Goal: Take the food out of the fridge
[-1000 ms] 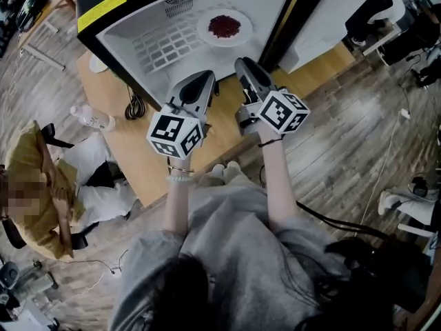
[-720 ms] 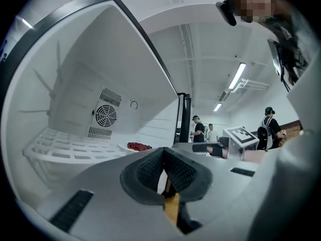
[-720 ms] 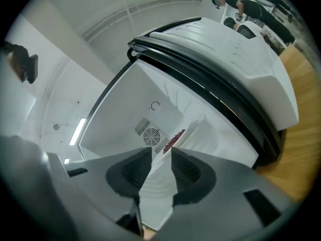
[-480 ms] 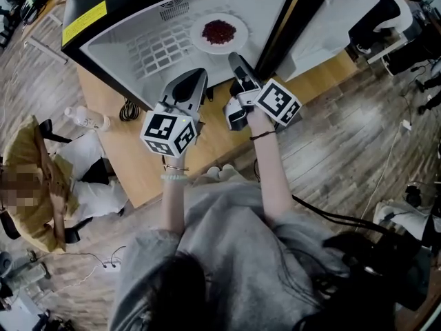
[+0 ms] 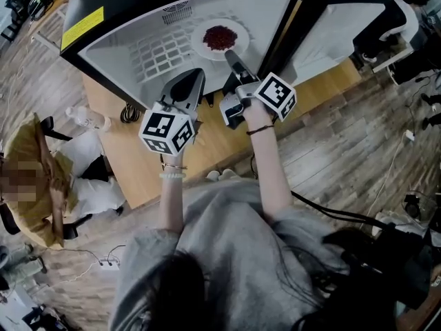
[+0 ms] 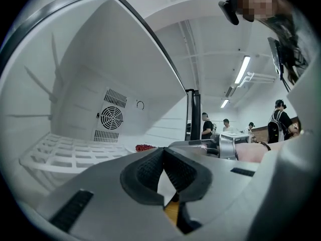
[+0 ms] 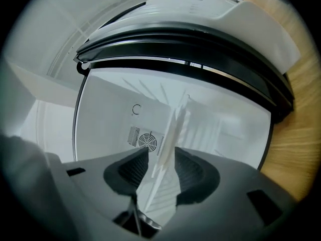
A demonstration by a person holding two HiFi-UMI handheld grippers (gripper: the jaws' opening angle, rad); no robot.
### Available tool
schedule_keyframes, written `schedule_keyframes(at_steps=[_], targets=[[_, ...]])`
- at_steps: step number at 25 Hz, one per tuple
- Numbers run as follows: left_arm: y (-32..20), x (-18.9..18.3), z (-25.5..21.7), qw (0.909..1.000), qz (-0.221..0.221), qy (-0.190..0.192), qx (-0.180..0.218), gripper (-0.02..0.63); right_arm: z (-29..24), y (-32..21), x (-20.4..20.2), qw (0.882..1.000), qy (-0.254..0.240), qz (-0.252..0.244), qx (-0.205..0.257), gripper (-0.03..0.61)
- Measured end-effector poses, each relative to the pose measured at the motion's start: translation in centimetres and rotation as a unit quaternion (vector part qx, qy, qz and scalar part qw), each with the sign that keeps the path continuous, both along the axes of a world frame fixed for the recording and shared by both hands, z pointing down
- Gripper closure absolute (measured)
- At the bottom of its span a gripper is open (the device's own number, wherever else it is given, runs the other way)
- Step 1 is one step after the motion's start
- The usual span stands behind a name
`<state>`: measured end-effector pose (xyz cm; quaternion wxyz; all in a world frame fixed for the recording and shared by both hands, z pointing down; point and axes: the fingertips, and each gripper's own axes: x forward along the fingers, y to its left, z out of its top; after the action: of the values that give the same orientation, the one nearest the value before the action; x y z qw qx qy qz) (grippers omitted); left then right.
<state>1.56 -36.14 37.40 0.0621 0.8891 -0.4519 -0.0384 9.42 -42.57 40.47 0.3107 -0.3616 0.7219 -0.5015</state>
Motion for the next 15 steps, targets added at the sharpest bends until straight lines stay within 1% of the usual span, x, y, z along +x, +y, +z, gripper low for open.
schedule_keyframes(at_steps=[3,7,9,14,15], targets=[[0.4,-0.6,-0.2,1.0,-0.004,-0.001,0.001,0.606,-0.3,0.3,-0.5,0.999,-0.036,0.0,-0.006,0.423],[0.6,-0.9,-0.4,1.0,-0.007,-0.004,0.001,0.606,-0.3,0.2,-1.0,0.999,-0.042,-0.002,-0.01,0.44],[0.3,-0.7,-0.2,0.9999,-0.009,-0.007,-0.001,0.606,-0.2,-0.3,-0.8,0.999,-0.053,-0.002,-0.014,0.449],[-0.6,-0.1,0.5,0.9998,-0.014,-0.012,-0.004,0.606,0.6,-1.5,0.1,0.996,-0.082,0.0,-0.03,0.509],[-0.7,-0.1,0.5,0.9998,-0.015,-0.013,-0.004,0.606,0.8,-1.6,0.2,0.996,-0.087,0.001,-0.033,0.511]])
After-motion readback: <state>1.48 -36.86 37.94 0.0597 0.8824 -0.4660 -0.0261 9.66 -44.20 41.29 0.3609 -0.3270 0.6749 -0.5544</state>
